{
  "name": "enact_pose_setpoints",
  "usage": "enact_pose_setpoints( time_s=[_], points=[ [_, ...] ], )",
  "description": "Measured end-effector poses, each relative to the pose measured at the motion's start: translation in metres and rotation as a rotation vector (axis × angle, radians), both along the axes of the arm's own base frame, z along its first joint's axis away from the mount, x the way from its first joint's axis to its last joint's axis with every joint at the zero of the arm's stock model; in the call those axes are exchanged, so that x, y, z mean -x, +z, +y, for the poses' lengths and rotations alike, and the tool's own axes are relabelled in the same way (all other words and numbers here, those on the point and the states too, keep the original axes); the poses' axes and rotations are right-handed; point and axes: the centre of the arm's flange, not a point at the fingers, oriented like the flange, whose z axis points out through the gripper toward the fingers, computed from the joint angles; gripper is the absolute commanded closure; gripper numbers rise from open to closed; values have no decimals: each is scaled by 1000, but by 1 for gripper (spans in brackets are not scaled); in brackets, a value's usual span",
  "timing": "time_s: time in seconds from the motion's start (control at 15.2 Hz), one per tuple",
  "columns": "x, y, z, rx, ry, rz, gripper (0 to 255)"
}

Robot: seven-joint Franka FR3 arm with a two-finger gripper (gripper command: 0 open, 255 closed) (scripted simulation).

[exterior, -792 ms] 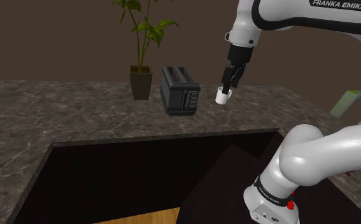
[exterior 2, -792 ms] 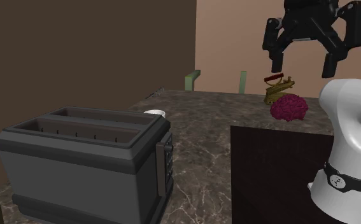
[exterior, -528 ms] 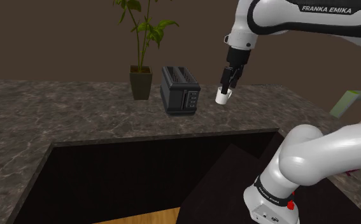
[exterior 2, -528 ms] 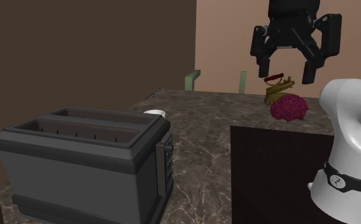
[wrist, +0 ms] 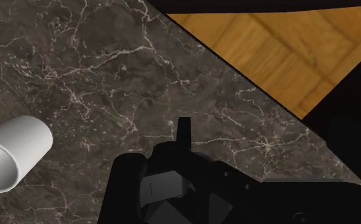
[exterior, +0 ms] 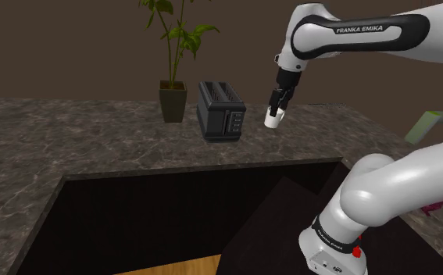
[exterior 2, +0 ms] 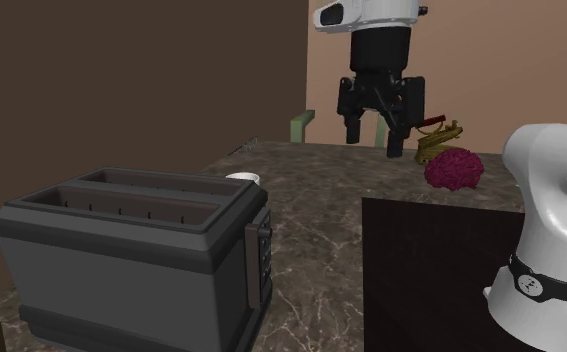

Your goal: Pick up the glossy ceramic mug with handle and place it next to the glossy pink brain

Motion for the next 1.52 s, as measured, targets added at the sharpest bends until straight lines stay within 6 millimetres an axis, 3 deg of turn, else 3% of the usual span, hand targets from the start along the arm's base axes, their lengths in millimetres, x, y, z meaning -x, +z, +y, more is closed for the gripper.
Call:
enact_pose_setpoints(
  time_s=[1.52],
  points=[
    [-97,-120,-250,52,-69,-71,0]
  ],
)
